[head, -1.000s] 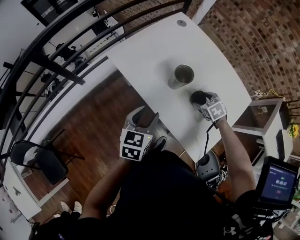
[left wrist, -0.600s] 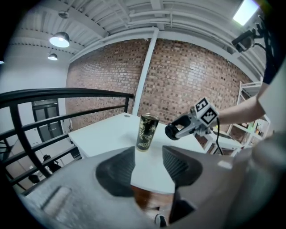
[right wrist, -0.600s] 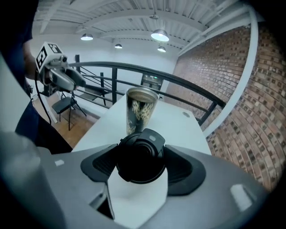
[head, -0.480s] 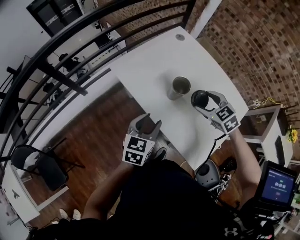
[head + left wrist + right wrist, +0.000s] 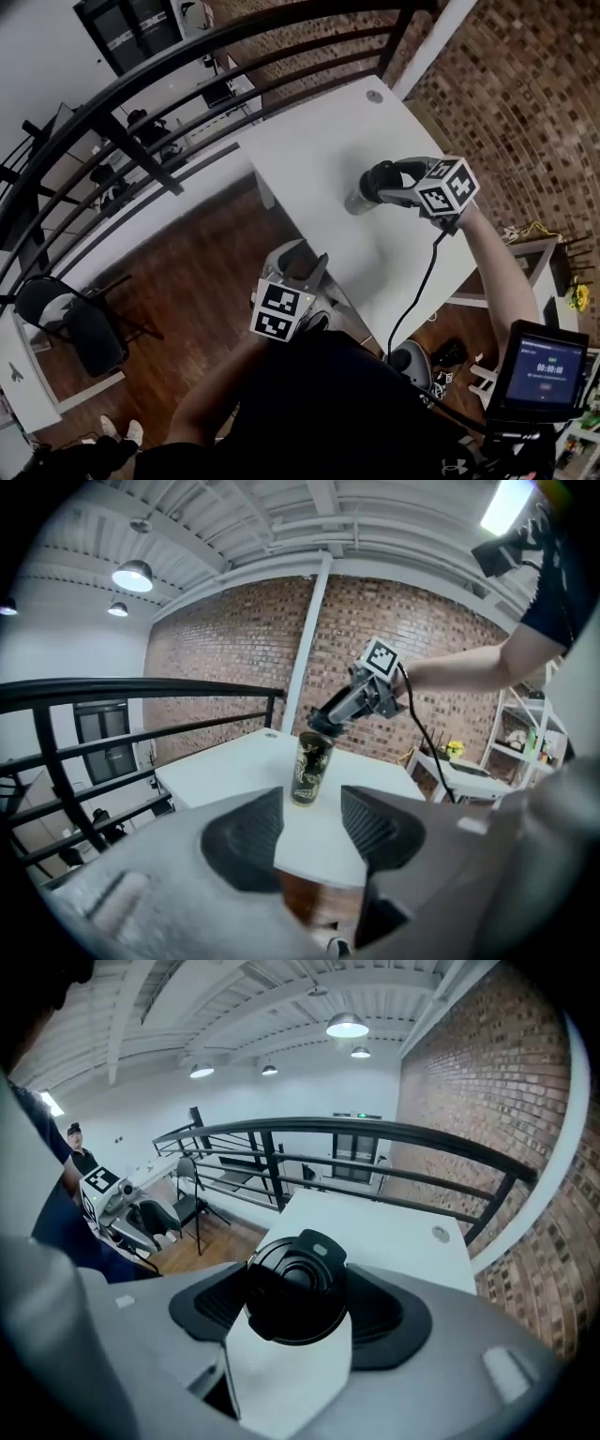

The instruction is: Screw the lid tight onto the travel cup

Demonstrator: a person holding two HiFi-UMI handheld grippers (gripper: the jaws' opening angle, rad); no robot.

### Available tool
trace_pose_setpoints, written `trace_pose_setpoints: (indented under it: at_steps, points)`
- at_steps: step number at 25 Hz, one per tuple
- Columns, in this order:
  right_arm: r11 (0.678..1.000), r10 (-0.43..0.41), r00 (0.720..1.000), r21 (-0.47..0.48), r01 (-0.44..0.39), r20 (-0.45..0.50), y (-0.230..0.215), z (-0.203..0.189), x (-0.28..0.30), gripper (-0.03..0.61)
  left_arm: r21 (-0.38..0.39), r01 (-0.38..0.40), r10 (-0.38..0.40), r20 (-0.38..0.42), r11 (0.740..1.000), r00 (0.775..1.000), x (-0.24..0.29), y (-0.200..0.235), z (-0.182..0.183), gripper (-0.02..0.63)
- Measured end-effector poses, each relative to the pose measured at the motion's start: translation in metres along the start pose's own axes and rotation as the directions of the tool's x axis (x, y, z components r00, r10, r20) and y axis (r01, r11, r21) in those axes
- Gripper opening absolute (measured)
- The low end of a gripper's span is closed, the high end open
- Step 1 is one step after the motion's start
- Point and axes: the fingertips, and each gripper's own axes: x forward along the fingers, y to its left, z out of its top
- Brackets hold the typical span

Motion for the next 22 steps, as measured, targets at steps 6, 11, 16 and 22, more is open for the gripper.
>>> trace_pose_setpoints:
  at_steps: [6, 11, 16, 22]
  points:
    - [0.998, 0.0, 0.992, -0.067, -0.008, -0.126, -0.005, -0.007, 0.019, 0.334, -0.015, -0.018, 0.019, 0.012, 1.0, 1.0, -0.001, 0.011, 0.003, 0.195]
    - [0.997, 0.006, 0.978, -0.072, -0.021, -0.208, -0.008, -0.011, 0.025, 0.334, 0.055, 0.015, -0.015, 0.01, 0.998, 1.0, 0.03, 0.02, 0.011, 0.195]
    - [0.998, -0.003, 0.968, -0.054, -0.011, -0.252, -0.004, -0.011, 0.026, 0.336, 0.152, 0.183, -0.178, -0.042, 0.971, 0.983, 0.115, 0.016, 0.028, 0.298]
    - [0.987, -0.069, 0.963, 0.12, 0.103, -0.26, -0.008, -0.011, 0.024, 0.334, 0.428, 0.336, -0.3, -0.151, 0.839, 0.942, 0.194, -0.01, 0.031, 0.354]
